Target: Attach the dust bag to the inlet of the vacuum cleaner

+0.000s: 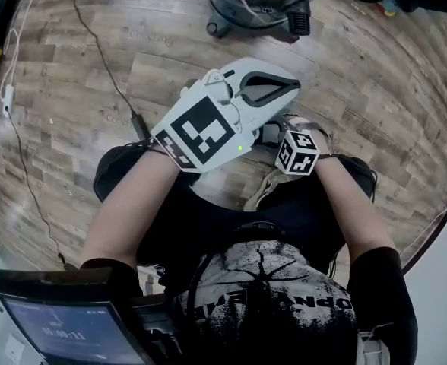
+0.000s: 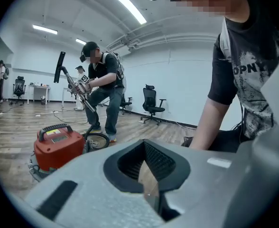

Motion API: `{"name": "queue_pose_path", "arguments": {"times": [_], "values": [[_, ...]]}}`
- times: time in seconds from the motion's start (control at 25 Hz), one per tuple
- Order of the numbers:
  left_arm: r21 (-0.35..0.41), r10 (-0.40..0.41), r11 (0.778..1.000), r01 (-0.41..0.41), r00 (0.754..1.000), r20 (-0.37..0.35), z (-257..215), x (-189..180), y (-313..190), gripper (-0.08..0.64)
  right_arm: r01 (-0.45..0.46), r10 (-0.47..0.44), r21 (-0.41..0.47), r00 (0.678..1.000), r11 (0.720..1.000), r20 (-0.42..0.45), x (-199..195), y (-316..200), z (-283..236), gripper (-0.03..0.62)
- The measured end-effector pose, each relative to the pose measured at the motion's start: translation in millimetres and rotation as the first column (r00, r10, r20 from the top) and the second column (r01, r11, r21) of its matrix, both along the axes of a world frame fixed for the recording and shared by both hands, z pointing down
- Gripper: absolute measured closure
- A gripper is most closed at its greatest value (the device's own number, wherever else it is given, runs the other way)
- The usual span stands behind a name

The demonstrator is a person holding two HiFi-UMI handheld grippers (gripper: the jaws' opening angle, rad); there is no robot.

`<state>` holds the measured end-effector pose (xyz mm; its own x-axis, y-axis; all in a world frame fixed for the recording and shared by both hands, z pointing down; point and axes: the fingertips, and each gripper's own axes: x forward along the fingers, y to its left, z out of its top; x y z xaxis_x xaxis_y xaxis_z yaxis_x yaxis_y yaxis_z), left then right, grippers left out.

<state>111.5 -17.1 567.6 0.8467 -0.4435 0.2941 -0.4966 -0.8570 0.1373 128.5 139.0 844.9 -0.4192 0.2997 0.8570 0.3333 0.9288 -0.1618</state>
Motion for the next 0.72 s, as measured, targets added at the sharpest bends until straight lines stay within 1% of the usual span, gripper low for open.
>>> {"name": "queue_pose_path", "arguments": {"times": [0.08,0.16,0.28,0.36,0.44,0.56,0.72], "values": [[-0.010,0.021,1.000,-0.020,0.999,0.028,40,10,7,0.557,0.046,-0.048,-0.024,0.997,0.999,-0.059,12,14,60,0.336],[-0.032,0.036,0.999,-0.034,0.998,0.051,77,22,15,0.557,0.070,-0.074,-0.041,0.991,0.997,-0.112,28,24,108,0.331],[-0.075,0.042,0.997,-0.036,0.996,0.075,120,33,28,0.557,0.111,-0.118,-0.045,0.975,0.993,-0.186,51,39,155,0.331],[-0.097,0.064,0.994,-0.054,0.993,0.100,133,40,34,0.557,0.148,-0.152,-0.032,0.963,0.988,-0.224,63,48,175,0.331],[-0.096,0.078,0.993,-0.067,0.990,0.118,134,48,34,0.557,0.160,-0.160,-0.022,0.953,0.987,-0.258,78,56,195,0.330],[-0.098,0.048,0.994,-0.038,0.994,0.099,134,59,32,0.557,0.161,-0.155,-0.004,0.944,0.987,-0.292,100,70,225,0.322],[-0.100,0.046,0.994,-0.034,0.991,0.128,147,72,39,0.557,0.196,-0.168,0.057,0.931,0.979,-0.324,117,73,254,0.319]]}}
